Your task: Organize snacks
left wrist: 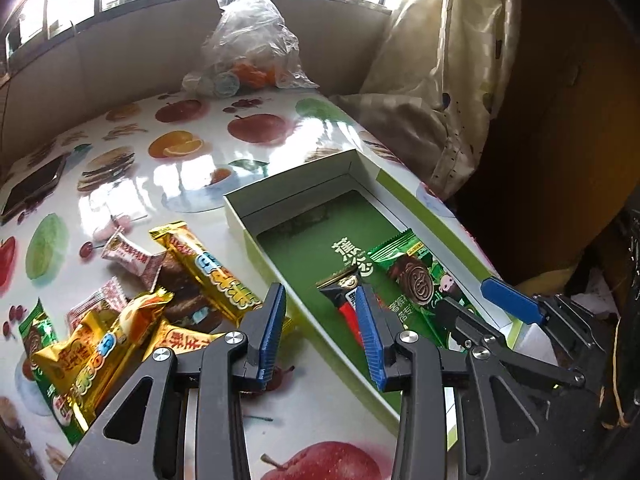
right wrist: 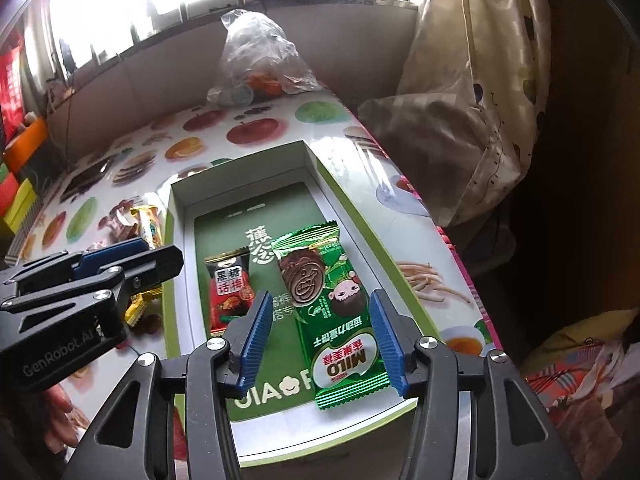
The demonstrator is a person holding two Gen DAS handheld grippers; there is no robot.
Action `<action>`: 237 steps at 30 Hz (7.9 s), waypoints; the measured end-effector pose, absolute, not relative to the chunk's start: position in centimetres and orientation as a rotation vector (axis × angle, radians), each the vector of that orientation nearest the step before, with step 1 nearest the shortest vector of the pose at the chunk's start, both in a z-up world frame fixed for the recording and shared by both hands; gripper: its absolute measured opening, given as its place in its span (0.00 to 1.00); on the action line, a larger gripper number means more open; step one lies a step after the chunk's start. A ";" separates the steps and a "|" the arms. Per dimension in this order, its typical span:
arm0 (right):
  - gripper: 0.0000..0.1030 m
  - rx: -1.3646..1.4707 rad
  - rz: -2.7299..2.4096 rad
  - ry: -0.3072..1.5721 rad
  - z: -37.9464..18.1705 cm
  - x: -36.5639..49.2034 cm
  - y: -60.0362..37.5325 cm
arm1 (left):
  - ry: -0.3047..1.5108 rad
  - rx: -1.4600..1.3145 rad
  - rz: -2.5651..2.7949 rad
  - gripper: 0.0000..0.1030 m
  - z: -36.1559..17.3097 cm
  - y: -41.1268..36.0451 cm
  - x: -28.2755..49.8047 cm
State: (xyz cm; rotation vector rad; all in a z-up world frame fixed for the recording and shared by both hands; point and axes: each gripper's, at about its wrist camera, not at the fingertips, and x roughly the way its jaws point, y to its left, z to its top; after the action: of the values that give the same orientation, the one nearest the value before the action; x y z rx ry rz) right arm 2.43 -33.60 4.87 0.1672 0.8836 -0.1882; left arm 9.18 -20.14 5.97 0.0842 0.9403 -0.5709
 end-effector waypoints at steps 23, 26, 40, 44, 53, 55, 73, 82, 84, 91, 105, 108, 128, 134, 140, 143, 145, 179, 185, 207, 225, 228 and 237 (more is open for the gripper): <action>0.54 0.191 -0.117 0.804 6.1 1.5 -31.4 | 0.829 0.104 -0.430 0.36 7.4 -15.8 6.3; 0.54 0.201 -0.101 0.788 6.3 1.3 -30.9 | 0.828 0.101 -0.418 0.36 7.4 -15.2 5.8; 0.55 0.176 -0.020 0.758 7.6 0.8 -26.8 | 0.823 0.067 -0.360 0.36 7.5 -10.2 4.6; 0.55 0.149 0.023 0.760 7.6 1.3 -24.7 | 0.829 0.046 -0.323 0.37 7.3 -8.0 4.7; 0.55 0.128 0.113 0.810 6.3 2.6 -21.2 | 0.844 -0.009 -0.251 0.37 6.5 -3.4 5.3; 0.55 0.124 0.133 0.828 5.9 2.8 -20.4 | 0.858 -0.033 -0.239 0.37 6.2 -2.4 5.6; 0.56 0.058 0.324 0.943 2.3 5.3 -13.6 | 0.883 -0.111 -0.138 0.37 4.4 4.1 6.2; 0.60 -0.041 0.343 0.977 1.1 6.0 -11.3 | 0.899 -0.122 -0.143 0.37 3.9 4.4 6.6; 0.60 -0.063 0.327 0.973 1.3 5.8 -11.4 | 0.899 -0.122 -0.148 0.37 3.8 4.3 6.8; 0.60 -0.010 0.209 0.975 1.8 5.6 -14.4 | 0.910 -0.113 -0.175 0.37 3.4 3.6 7.0; 0.60 0.088 0.171 0.982 1.2 7.0 -14.4 | 0.914 -0.056 -0.262 0.37 4.1 1.2 7.8; 0.56 0.059 0.160 0.987 1.2 7.0 -14.3 | 0.922 -0.043 -0.309 0.37 4.3 0.3 8.1; 0.19 0.143 0.149 0.977 1.3 5.6 -17.7 | 0.951 0.157 -0.465 0.37 3.9 -6.1 9.9; 0.19 0.177 0.133 0.979 1.3 4.7 -19.1 | 0.958 0.219 -0.453 0.37 3.1 -7.5 10.4; 0.19 0.202 0.133 0.980 1.2 4.3 -19.8 | 0.976 0.259 -0.440 0.36 2.3 -8.6 11.2; 0.19 0.208 0.136 0.979 1.1 4.3 -19.9 | 0.986 0.268 -0.439 0.36 2.0 -9.0 11.7; 0.19 0.214 0.138 0.977 1.1 4.4 -20.1 | 0.990 0.277 -0.438 0.36 1.8 -9.2 11.9; 0.19 0.222 0.161 0.959 1.5 3.8 -19.9 | 0.951 0.170 -0.431 0.24 3.1 -8.1 9.4; 0.19 0.214 0.164 0.949 1.9 3.4 -19.6 | 0.938 0.164 -0.425 0.24 3.7 -7.8 8.5; 0.19 0.196 0.153 0.848 6.2 1.8 -20.6 | 0.827 0.150 -0.447 0.24 8.7 -8.2 6.2; 0.19 0.230 0.017 0.793 8.2 0.7 -26.4 | 0.812 0.117 -0.577 0.24 10.4 -14.0 6.0; 0.19 0.241 -0.006 0.793 8.1 0.6 -27.4 | 0.816 0.121 -0.593 0.24 10.4 -15.0 6.0; 0.19 0.267 -0.070 0.801 7.4 0.4 -30.3 | 0.845 0.090 -0.638 0.24 10.2 -18.1 7.2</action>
State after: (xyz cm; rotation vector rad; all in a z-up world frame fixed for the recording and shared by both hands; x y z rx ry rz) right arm 0.41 -30.30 7.39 0.2675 0.8010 -0.0703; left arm 7.19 -18.09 10.15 0.0897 0.8451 -0.6378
